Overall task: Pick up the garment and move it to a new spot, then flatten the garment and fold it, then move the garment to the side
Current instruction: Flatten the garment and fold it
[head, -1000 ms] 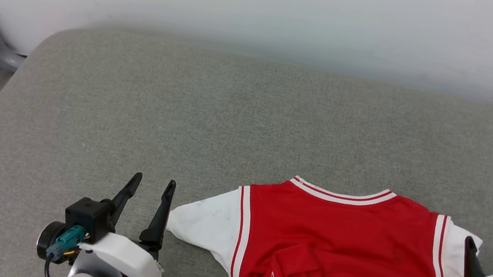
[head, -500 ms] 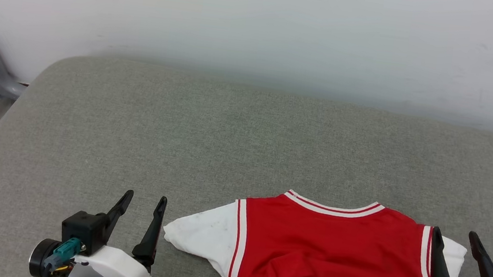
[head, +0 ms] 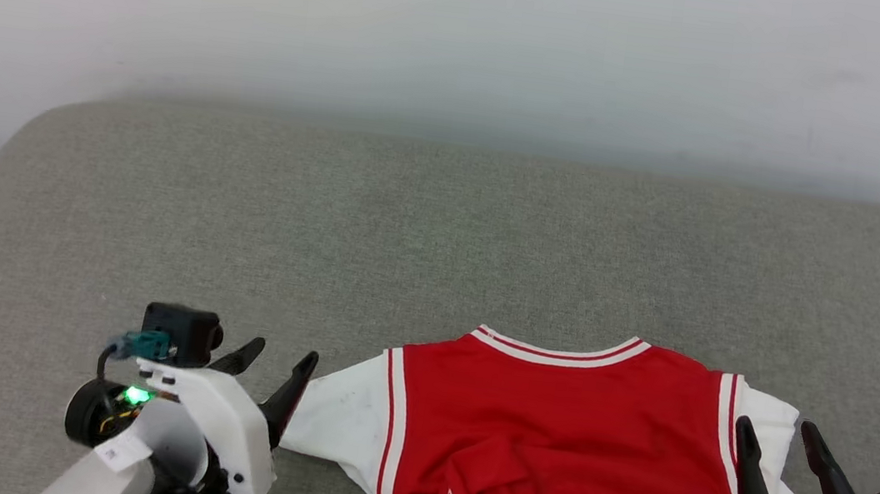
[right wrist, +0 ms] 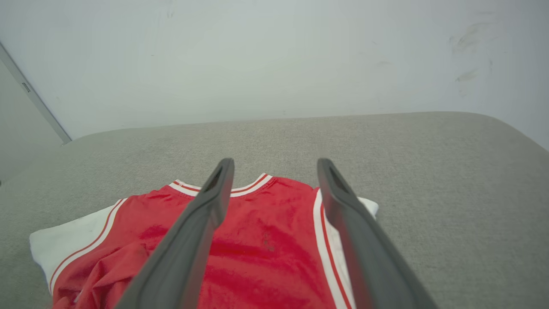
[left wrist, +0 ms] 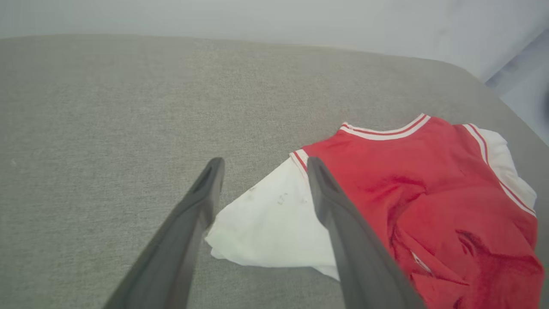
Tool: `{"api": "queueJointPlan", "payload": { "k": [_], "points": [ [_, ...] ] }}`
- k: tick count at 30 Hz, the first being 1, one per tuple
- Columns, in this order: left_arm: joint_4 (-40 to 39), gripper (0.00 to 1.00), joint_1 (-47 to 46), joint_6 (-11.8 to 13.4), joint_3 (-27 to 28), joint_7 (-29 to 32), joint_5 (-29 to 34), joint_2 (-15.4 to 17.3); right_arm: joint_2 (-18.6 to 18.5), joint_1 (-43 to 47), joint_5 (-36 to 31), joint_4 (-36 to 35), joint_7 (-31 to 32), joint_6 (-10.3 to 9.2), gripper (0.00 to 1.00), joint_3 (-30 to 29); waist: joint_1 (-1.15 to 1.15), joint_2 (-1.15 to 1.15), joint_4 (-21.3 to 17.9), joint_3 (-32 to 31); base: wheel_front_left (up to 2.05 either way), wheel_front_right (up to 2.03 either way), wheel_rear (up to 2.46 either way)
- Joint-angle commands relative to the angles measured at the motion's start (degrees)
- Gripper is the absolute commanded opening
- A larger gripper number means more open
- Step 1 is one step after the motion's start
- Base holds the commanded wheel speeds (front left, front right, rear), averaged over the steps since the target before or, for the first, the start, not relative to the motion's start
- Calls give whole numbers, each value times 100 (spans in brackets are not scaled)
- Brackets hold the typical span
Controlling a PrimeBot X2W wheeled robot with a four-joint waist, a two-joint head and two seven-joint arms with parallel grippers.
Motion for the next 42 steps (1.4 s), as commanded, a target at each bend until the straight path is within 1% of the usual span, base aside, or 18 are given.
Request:
{"api": "queueJointPlan", "payload": {
  "k": [1,5,11,14,17,18,19,20,21,22,23,24,26,28,31,36,40,42],
  "points": [
    [34,100,-153,-64,-88,318,-84,29,7,-16,58,-47,15,-4,100,3,0,0,-95,143,0,0,0],
    [247,100,-586,-178,-270,1188,-259,118,8,-163,122,-116,-26,-4,100,21,0,0,-210,434,0,0,0],
    [764,100,-1024,-286,-476,1884,-244,236,8,-334,215,-80,-110,-4,100,62,0,0,-343,866,0,0,0],
    [1026,100,-1142,-419,-637,2231,-251,296,8,-395,272,-15,-167,-4,100,84,0,0,-369,1032,0,0,0],
    [1296,100,-1140,-603,-905,2738,-305,319,8,-477,335,73,-216,-3,100,90,0,0,-366,1138,0,0,0],
    [1296,100,-1140,-603,-905,2738,-305,319,8,-477,335,73,-216,-3,100,90,0,0,-366,1138,0,0,0],
    [1385,100,-1099,-659,-1004,2919,-336,318,7,-500,348,101,-234,-3,100,93,0,0,-368,1159,0,0,0],
    [1452,95,-1070,-714,-1101,3068,-329,319,8,-524,366,131,-250,-3,100,107,0,0,-366,1176,0,0,0],
    [1516,49,-1055,-760,-1194,3201,-318,320,8,-546,375,162,-253,-3,100,114,0,0,-362,1190,0,0,0],
    [1565,37,-1039,-792,-1258,3279,-310,308,7,-569,385,187,-267,-3,100,122,0,0,-358,1205,0,0,0],
    [1604,6,-1049,-819,-1320,3313,-266,301,8,-591,422,220,-268,-3,100,142,0,0,-353,1216,0,0,0],
    [1652,0,-1045,-840,-1369,3350,-274,277,8,-605,439,252,-267,-4,100,156,0,0,-349,1221,0,0,0],
    [1715,0,-1072,-880,-1450,3312,-196,236,8,-627,481,289,-276,-4,100,177,0,0,-345,1219,0,0,0],
    [1746,0,-1151,-884,-1432,3082,-103,194,8,-645,484,338,-249,-4,100,176,0,0,-332,1204,0,0,0],
    [1755,0,-1264,-813,-1348,2624,47,118,8,-654,518,391,-236,-4,100,158,0,0,-302,1134,0,0,0],
    [1652,0,-1332,-568,-1094,1742,259,100,8,-651,564,483,-167,-4,100,20,0,0,-239,950,0,0,0],
    [1413,0,-1202,-347,-892,1171,321,123,8,-632,568,609,-43,-4,100,-269,0,0,-168,790,0,0,0],
    [1253,0,-1110,-241,-774,946,272,122,6,-629,487,748,132,-4,100,-498,0,0,-133,726,0,0,0]
  ]
}}
